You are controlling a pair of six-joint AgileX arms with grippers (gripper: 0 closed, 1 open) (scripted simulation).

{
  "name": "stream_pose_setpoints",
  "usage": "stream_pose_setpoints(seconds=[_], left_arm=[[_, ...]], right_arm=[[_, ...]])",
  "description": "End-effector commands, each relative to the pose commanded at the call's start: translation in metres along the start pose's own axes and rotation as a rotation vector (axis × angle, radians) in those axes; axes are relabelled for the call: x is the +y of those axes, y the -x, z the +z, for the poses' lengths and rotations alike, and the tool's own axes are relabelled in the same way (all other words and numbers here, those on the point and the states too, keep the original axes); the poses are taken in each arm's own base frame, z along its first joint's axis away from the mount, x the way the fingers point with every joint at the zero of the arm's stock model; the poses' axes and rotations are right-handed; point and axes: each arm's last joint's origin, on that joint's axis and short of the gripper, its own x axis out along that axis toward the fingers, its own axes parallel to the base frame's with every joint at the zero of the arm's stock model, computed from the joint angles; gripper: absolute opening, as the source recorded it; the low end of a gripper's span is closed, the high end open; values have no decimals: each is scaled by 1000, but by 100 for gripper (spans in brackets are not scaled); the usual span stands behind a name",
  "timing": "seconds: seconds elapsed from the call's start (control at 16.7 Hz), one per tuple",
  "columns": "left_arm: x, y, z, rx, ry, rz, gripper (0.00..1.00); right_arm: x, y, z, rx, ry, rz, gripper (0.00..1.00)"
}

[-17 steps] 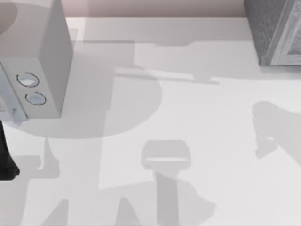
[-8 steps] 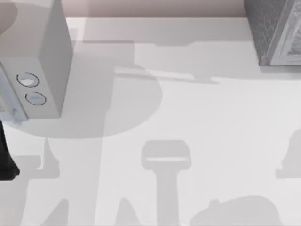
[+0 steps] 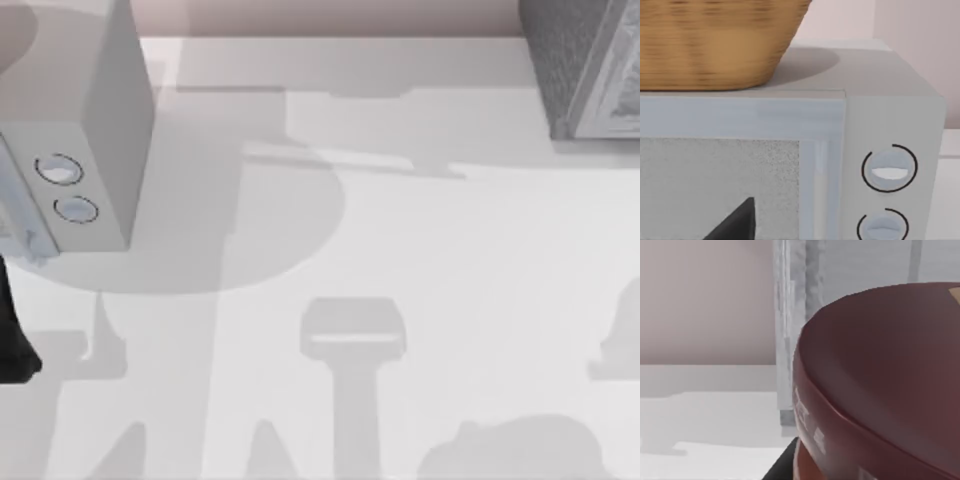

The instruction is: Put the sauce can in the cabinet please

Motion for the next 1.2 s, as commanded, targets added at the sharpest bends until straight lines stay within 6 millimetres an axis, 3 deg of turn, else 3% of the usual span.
stream_pose_setpoints(seconds=[0.18,0.36,0.54,0.9,1.02,1.2], left_arm=[[0,0,0,0,0,0,100],[0,0,0,0,0,0,100],[0,0,0,0,0,0,100],[0,0,0,0,0,0,100],[0,0,0,0,0,0,100],[0,0,0,0,0,0,100]], right_arm=[[4,0,20,41,-4,36,0],[9,-6,61,106,-8,78,0],[17,-24,122,166,-5,105,0],[38,-87,272,118,8,102,0],[43,-105,308,82,8,84,0],[47,-124,344,36,6,44,0]])
